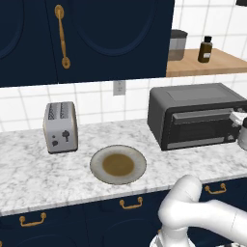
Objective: Pick up the kebab skewer and baguette bread, and place them inside the toaster oven. Close the toaster oven door and start by setting the timer.
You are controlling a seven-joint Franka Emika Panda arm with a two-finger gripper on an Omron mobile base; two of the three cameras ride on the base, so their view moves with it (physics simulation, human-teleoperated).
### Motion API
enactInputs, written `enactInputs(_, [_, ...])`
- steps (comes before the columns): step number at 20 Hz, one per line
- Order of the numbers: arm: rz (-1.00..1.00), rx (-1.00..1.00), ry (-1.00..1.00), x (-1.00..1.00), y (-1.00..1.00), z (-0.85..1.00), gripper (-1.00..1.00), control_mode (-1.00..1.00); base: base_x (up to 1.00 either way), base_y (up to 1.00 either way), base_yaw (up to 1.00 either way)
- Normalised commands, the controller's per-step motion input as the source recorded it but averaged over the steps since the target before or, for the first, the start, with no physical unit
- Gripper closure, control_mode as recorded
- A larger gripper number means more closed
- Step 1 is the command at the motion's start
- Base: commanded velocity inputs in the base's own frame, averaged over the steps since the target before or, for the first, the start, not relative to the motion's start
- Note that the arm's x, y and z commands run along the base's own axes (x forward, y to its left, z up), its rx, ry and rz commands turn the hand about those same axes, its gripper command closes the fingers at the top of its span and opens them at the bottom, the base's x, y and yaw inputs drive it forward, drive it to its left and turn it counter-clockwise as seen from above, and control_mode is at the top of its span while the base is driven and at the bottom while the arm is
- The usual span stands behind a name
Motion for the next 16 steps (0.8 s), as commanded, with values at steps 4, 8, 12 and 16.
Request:
enactInputs(4, [0.00,0.23,-0.02,0.01,0.00,0.25,1.00,-1.00,0.00,0.00,0.00])
enactInputs(8, [0.00,0.23,-0.02,0.06,0.00,0.23,1.00,-1.00,0.00,0.00,0.00])
enactInputs(12, [0.00,0.25,0.00,0.03,0.00,0.14,1.00,-1.00,0.00,0.00,0.00])
enactInputs(16, [0.00,0.26,0.00,0.04,0.00,0.14,1.00,-1.00,0.00,0.00,0.00])
